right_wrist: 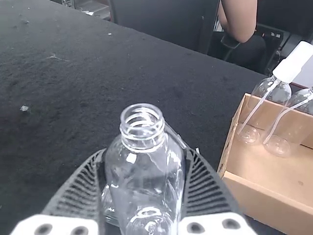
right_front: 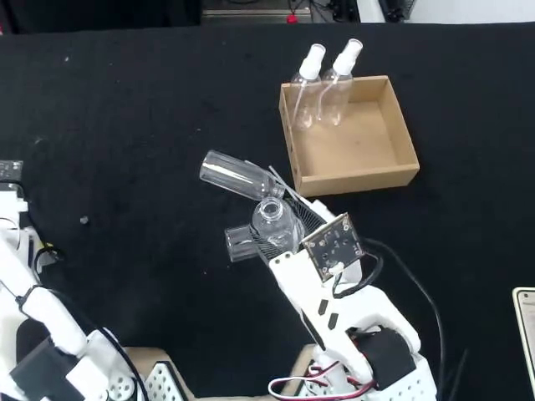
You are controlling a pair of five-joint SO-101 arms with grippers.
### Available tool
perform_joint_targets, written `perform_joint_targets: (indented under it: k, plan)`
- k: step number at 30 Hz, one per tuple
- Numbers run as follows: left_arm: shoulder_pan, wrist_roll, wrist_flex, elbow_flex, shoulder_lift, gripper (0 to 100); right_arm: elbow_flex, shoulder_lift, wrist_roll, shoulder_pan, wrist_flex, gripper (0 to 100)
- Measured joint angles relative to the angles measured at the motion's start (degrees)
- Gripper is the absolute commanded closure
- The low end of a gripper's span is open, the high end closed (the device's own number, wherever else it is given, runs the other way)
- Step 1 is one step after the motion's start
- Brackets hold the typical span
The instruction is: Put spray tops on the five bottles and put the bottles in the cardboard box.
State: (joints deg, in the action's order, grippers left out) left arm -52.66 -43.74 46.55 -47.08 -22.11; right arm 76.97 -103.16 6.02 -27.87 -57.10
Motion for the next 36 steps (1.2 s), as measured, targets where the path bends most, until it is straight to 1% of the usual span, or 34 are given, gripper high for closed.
perform_joint_targets:
  k: [3, 9, 11, 12, 15, 22, 28, 32, 36]
  plan:
    - [-0.09, 5.54, 0.0, 0.0, 0.0, 73, 0.0, 0.0, 0.0, 0.0, 0.0, 98.6]
    - [-0.26, 24.18, 0.0, 0.0, 0.0, 73, 0.0, 0.0, 0.0, 0.0, 0.0, 98.6]
    - [0.26, 28.66, 0.0, 0.0, 0.0, 73, 0.0, 0.0, 0.0, 0.0, 0.0, 98.6]
    - [0.88, 29.54, 0.26, 0.0, 0.35, 73, 0.0, 0.0, 0.0, 0.0, 0.0, 98.6]
    - [1.32, 31.47, 3.25, 3.08, 4.57, 73, 0.0, 0.0, 0.0, 0.0, 0.0, 98.6]
    - [1.23, 32.0, 14.59, 18.81, 20.66, 73, 0.0, 0.0, 0.0, 0.0, 0.0, 98.6]
    - [1.23, 31.82, 15.91, 26.2, 26.37, 73, 0.0, 0.0, 0.0, 0.0, 0.0, 98.6]
    - [1.23, 29.8, 15.91, 27.08, 29.8, 73, 0.0, 0.0, 0.0, 0.0, 0.0, 98.6]
    - [1.23, 29.27, 15.56, 27.16, 32.79, 73, 0.0, 0.0, 0.0, 0.0, 0.0, 98.6]
